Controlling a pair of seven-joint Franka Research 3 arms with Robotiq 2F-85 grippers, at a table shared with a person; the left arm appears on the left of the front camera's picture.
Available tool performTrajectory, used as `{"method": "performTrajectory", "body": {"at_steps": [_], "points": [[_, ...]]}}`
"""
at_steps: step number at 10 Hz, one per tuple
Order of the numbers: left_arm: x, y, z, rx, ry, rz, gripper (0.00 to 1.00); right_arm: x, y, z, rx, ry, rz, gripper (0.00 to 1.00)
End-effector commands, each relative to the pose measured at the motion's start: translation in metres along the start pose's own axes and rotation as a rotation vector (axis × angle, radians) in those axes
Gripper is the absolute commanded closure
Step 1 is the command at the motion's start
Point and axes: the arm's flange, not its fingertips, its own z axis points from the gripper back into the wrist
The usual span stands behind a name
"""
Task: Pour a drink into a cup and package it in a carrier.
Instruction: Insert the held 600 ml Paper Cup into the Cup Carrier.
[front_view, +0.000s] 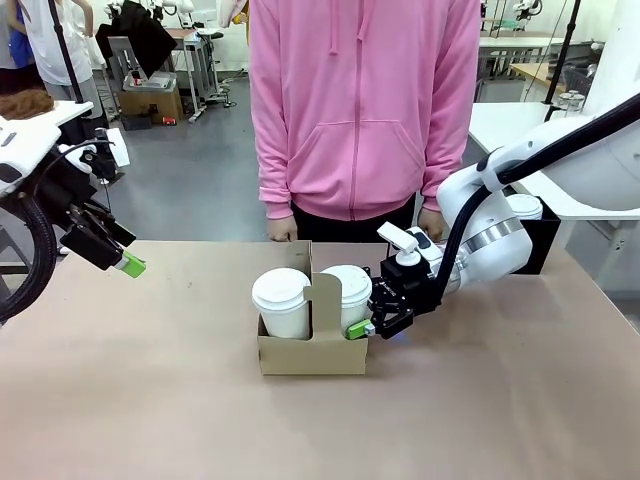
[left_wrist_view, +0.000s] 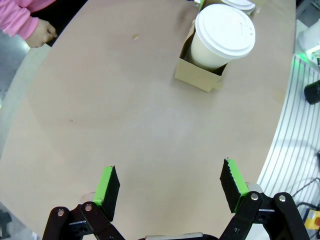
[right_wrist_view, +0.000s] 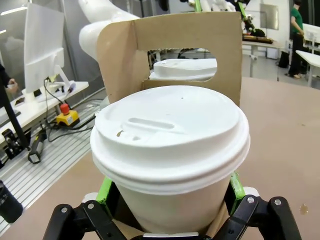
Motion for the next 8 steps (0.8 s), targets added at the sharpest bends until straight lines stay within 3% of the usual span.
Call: {"method": "performTrajectory", "body": {"at_steps": [1, 5, 8], "points": [[-0.001, 0.001, 0.001, -0.010, -0.014, -0.012, 0.00, 0.006, 0.012, 0.018, -0.013, 0.018, 0.009, 0.00], [-0.001, 0.001, 0.001, -0.010, -0.014, -0.012, 0.00, 0.027, 0.023, 0.077, -0.155, 0.000, 0.020, 0.00], [-0.001, 0.001, 0.001, -0.010, -0.014, -0.012, 0.00, 0.060, 0.058, 0.138, -0.373, 0.080, -0.070, 0.00]]}}
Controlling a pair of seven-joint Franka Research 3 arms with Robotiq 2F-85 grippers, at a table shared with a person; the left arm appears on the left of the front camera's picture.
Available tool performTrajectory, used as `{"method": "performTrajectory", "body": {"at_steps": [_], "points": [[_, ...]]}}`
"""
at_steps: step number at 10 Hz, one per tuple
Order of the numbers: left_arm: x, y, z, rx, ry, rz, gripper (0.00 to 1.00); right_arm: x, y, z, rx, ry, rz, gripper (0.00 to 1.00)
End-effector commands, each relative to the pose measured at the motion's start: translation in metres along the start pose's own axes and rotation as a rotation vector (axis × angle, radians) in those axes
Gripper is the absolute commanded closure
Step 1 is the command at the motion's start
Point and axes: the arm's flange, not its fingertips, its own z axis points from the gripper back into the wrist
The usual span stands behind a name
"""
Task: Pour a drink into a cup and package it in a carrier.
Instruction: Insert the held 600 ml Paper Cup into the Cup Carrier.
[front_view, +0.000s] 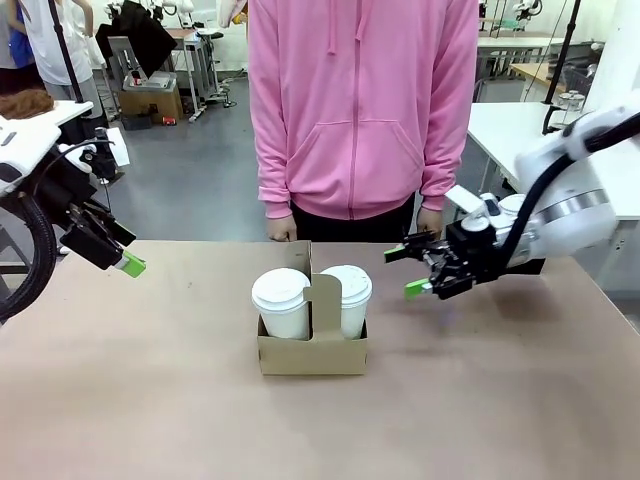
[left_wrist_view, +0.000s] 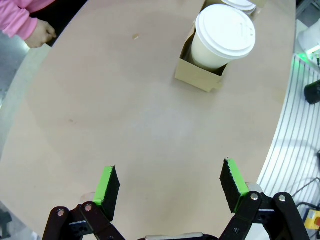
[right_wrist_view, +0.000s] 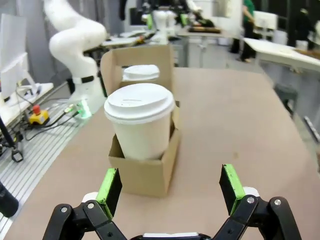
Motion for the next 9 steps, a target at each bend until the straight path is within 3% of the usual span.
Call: {"method": "performTrajectory", "body": {"at_steps": [1, 5, 9], "points": [[-0.001, 0.001, 0.001, -0.011, -0.014, -0.012, 0.00, 0.027, 0.032, 0.034, -0.171, 0.075, -0.127, 0.00], [-0.001, 0.001, 0.001, -0.011, -0.014, -0.012, 0.00, 0.053, 0.092, 0.105, -0.445, 0.128, -0.317, 0.00], [-0.001, 0.001, 0.001, -0.011, -0.014, -0.012, 0.00, 0.049, 0.113, 0.126, -0.530, 0.120, -0.369, 0.00]]}}
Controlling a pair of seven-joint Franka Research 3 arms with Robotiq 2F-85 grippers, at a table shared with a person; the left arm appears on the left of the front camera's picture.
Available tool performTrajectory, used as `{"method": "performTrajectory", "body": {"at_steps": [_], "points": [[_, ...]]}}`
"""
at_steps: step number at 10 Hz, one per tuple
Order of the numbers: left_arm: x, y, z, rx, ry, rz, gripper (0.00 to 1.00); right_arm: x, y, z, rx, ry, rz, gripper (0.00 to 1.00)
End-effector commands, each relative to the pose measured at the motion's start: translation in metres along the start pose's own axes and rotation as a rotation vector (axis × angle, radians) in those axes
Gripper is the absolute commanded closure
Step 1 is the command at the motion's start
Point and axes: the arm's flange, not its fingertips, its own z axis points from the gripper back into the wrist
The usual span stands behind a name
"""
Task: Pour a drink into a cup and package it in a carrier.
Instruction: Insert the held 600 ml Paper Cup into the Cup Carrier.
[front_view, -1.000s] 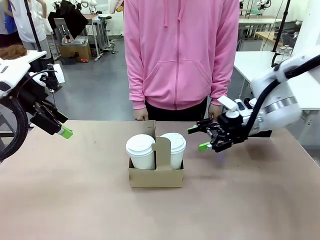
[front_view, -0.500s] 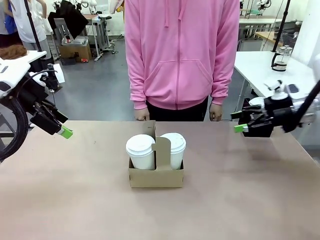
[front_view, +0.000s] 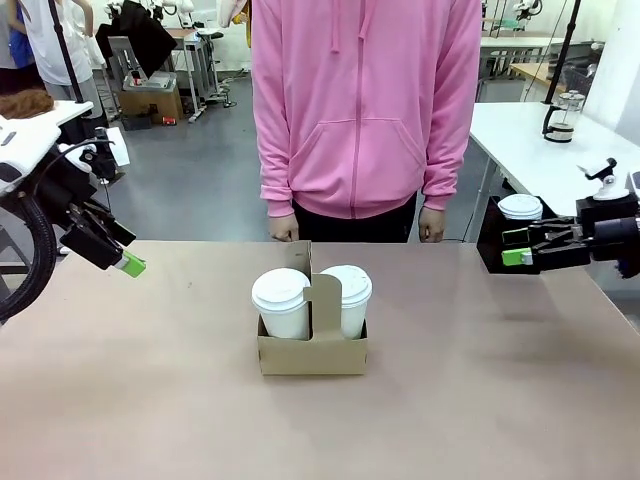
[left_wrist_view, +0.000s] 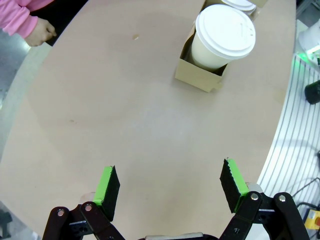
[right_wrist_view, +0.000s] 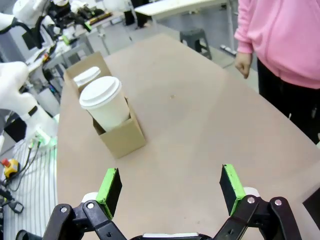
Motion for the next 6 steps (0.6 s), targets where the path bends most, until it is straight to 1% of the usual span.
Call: {"method": "performTrajectory", "body": {"at_steps": [1, 2, 6], "points": [[-0.0012, 0.0014, 0.0004, -0.012, -0.014, -0.011, 0.00, 0.0004, 0.0041, -0.0030, -0.026, -0.029, -0.021, 0.00], [-0.0012, 0.0014, 0.0004, -0.012, -0.014, -0.011, 0.00, 0.0000, 0.0000, 0.0000, 0.000, 0.000, 0.000, 0.00], [-0.0012, 0.0014, 0.0004, -0.012, -0.014, -0.011, 0.00, 0.0000, 0.0000, 0.0000, 0.000, 0.000, 0.000, 0.00]]}}
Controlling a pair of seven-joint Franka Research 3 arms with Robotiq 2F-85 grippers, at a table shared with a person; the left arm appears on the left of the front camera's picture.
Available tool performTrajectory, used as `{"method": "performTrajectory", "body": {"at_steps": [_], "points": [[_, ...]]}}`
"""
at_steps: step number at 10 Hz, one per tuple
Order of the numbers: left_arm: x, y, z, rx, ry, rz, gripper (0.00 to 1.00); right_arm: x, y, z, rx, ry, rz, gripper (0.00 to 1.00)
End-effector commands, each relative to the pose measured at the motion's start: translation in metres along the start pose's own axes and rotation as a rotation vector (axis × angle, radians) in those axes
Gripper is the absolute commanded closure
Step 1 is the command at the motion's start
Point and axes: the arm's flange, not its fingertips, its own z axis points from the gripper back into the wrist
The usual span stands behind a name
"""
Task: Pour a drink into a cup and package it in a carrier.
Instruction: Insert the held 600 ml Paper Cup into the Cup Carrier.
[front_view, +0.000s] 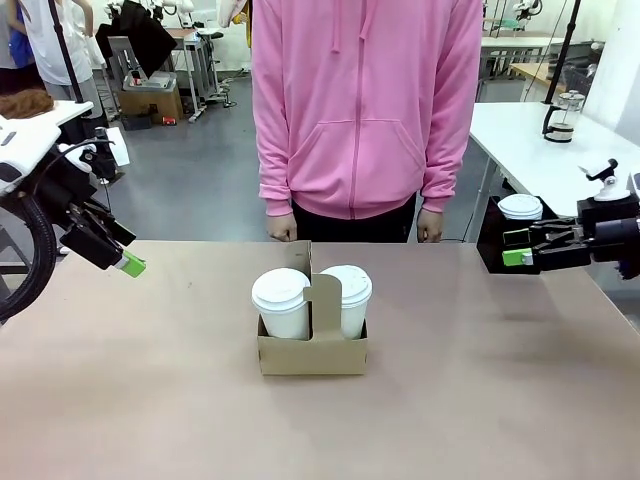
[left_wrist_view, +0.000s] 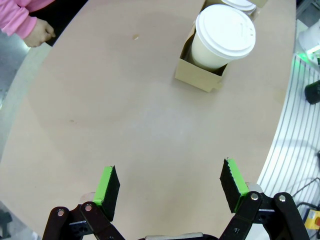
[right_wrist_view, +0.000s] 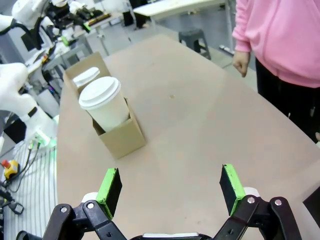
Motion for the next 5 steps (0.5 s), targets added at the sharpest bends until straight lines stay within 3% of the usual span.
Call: {"method": "performTrajectory", "body": {"at_steps": [1, 5], "points": [[-0.0012, 0.0014, 0.0003, -0.012, -0.014, -0.011, 0.00, 0.0009, -0.0004, 0.0002, 0.002, 0.003, 0.003, 0.00], [-0.0012, 0.0014, 0.0003, -0.012, -0.014, -0.011, 0.00, 0.0009, -0.0004, 0.0002, 0.002, 0.003, 0.003, 0.00]]}}
